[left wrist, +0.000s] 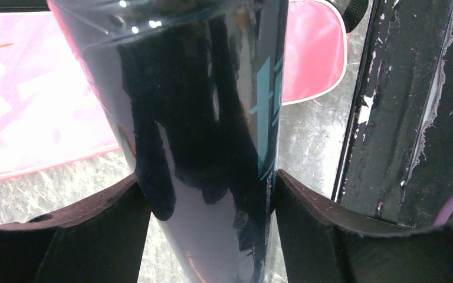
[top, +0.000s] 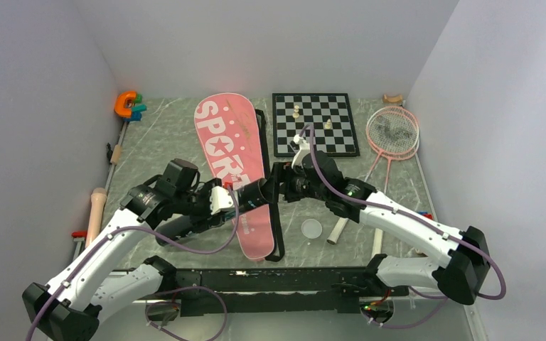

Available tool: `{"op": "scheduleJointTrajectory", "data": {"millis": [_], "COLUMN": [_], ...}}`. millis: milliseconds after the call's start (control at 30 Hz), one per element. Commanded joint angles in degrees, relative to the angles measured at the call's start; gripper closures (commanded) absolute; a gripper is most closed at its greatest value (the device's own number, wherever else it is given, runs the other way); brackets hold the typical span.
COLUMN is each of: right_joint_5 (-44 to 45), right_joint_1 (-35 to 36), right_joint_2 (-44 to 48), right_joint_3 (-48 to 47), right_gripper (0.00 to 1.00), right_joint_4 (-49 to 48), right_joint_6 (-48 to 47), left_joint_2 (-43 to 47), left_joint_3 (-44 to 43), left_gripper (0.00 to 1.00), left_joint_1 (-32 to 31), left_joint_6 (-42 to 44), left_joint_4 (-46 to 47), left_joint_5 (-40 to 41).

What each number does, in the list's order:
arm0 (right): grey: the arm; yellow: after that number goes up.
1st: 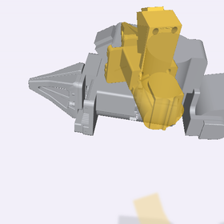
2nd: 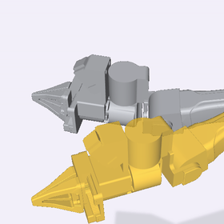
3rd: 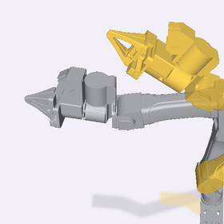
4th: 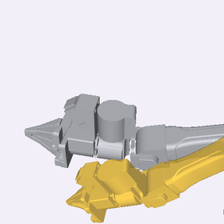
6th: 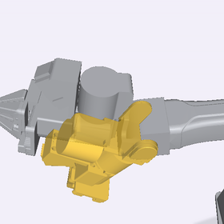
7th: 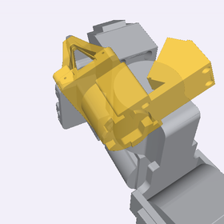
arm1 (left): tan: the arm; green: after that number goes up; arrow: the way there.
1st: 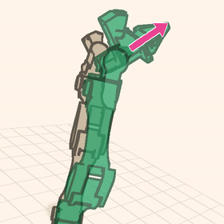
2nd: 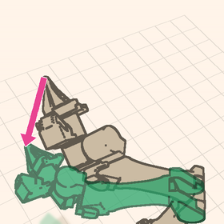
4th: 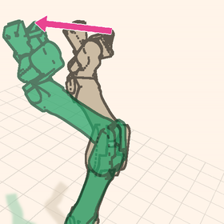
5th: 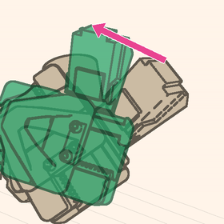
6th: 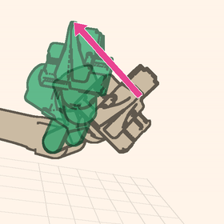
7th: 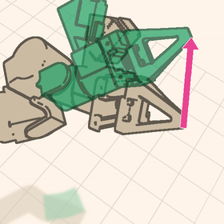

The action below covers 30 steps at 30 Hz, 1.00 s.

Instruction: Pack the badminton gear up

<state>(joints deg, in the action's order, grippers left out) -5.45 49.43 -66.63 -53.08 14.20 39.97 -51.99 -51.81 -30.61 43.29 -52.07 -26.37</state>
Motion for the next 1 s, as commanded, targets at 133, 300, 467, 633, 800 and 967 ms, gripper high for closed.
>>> {"op": "scheduleJointTrajectory", "data": {"millis": [133,300,467,633,800,967], "right_joint_5": [-1.4,-3.62,-1.54,0.96,3.92,5.28], "right_joint_1": [-3.44,-16.5,-23.37,-26.79,-28.14,-29.48], "right_joint_2": [1.68,7.74,5.39,1.37,-1.83,-5.61], "right_joint_3": [-6.65,-3.06,0.52,4.26,4.06,4.64], "right_gripper": [0.11,0.09,0.14,0.19,0.22,0.25], "right_joint_4": [1.05,2.36,4.56,2.61,2.33,0.51], "right_joint_6": [-2.47,1.29,5.99,11.62,12.92,13.43], "left_joint_2": [0.36,0.77,1.08,0.85,1.41,2.1], "left_joint_3": [0.1,2.35,2.68,2.1,2.32,2.55], "left_gripper": [0.69,0.69,0.69,0.69,0.69,0.69], "left_joint_1": [-0.04,0.02,-0.18,-0.17,-0.2,-0.17], "left_joint_6": [0.46,0.33,0.67,1.1,0.94,1.36], "left_joint_4": [4.32,4.48,3.8,2.35,2.34,2.54], "left_joint_5": [-1.48,-0.59,-0.41,0.48,0.77,0.93]}}
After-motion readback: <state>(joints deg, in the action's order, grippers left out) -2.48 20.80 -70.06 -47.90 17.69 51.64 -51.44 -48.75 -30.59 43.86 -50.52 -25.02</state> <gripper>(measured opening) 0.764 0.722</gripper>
